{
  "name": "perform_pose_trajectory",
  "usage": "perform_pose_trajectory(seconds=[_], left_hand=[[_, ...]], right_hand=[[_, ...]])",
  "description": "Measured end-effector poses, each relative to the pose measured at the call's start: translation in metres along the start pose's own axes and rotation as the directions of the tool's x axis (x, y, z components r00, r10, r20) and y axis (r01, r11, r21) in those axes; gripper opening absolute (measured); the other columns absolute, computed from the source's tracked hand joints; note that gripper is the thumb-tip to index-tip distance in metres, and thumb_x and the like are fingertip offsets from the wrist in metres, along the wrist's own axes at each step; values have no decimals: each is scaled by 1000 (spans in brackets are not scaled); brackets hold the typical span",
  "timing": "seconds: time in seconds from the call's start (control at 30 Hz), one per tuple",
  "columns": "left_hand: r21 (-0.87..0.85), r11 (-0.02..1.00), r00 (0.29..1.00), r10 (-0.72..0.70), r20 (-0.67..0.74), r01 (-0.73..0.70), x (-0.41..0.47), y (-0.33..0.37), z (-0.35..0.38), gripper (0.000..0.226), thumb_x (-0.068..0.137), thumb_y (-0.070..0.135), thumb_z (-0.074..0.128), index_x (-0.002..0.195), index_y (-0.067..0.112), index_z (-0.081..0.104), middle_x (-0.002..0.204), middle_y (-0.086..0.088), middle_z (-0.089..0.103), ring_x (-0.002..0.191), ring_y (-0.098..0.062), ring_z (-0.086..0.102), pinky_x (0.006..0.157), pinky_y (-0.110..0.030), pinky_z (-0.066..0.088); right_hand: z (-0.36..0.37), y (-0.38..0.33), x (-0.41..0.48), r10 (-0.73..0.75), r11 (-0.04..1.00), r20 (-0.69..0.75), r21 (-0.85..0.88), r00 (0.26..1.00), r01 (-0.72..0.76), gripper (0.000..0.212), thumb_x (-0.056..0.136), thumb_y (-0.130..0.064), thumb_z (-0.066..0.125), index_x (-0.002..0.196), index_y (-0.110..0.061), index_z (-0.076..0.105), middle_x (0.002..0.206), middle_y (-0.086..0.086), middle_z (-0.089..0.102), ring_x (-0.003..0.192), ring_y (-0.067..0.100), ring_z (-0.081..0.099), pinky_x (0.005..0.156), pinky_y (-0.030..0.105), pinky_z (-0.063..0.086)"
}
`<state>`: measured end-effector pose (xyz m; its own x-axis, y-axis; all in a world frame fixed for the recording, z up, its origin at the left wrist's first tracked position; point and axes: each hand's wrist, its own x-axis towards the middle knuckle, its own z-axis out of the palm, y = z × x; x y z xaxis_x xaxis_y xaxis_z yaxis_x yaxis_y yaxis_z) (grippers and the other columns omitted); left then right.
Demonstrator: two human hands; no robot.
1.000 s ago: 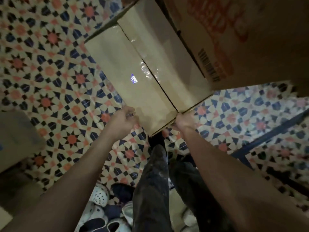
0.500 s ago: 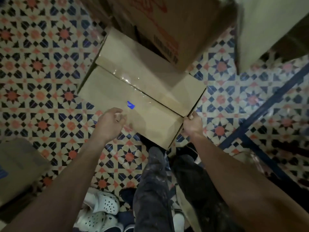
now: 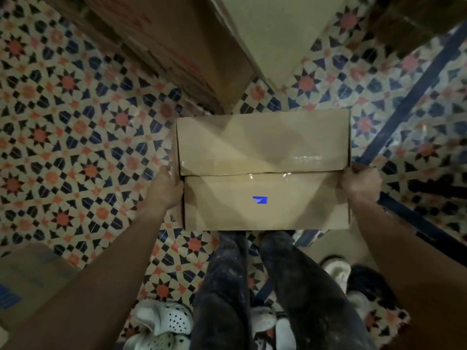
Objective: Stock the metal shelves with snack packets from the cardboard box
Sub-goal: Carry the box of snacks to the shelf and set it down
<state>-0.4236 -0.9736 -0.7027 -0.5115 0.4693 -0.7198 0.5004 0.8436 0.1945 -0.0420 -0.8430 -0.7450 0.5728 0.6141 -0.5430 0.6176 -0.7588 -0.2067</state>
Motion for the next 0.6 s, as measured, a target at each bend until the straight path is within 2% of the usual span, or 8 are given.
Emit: perform_pose_trajectory(seconds=[0.07,0.17,0.23,0.33,0.4,0.5,0.6], left_hand=[[-3,1000,997,-7,73,7,2,8,17,40,96,21,54,133,6,47,120,-14,61,113,-35,59,91,-39,49],[20,1000,1000,-10,-26,10,3,20,38,28,96,17,53,121,5,58,110,-17,66,102,-36,62,83,-39,51],[99,995,994,23,-102,-13,4,29,44,19,94,17,56,102,3,64,97,-20,69,87,-37,66,74,-41,56],[166,985,996,52,-71,-40,4,41,46,16,90,10,59,85,-2,68,86,-21,68,82,-36,66,66,-35,52],[176,983,997,55,-48,-46,-3,51,46,14,89,7,60,80,0,68,82,-19,68,81,-34,66,65,-33,52],[183,980,995,91,-40,-82,-21,78,45,9,90,6,60,82,2,62,84,-14,66,83,-29,64,71,-35,55],[197,976,994,101,-29,-94,-48,110,44,25,91,4,60,71,13,47,83,-14,62,79,-26,59,67,-32,49]], right_hand=[[-12,-1,6,56,998,-49,4,997,-56,38,98,-30,59,124,-2,63,126,19,63,117,38,61,93,45,48],[-22,7,16,58,998,-27,6,998,-58,38,97,-28,60,126,-5,62,127,18,63,118,37,59,93,44,49],[-27,13,22,25,1000,-10,-3,1000,-25,35,96,-28,60,124,-8,67,123,18,66,114,36,62,91,43,50],[-38,19,28,-6,998,5,-58,1000,6,32,96,-24,59,122,-7,68,120,20,65,112,38,62,92,45,51],[-50,22,32,1,998,5,-55,1000,-1,31,97,-20,58,123,-5,66,120,20,64,112,38,61,92,46,50],[-80,32,35,41,997,-13,-61,999,-41,31,96,-19,58,121,-2,65,120,20,64,112,39,61,94,48,51],[-118,45,31,24,998,-6,-49,1000,-24,28,96,-18,57,116,0,66,119,24,62,113,43,58,97,51,48]])
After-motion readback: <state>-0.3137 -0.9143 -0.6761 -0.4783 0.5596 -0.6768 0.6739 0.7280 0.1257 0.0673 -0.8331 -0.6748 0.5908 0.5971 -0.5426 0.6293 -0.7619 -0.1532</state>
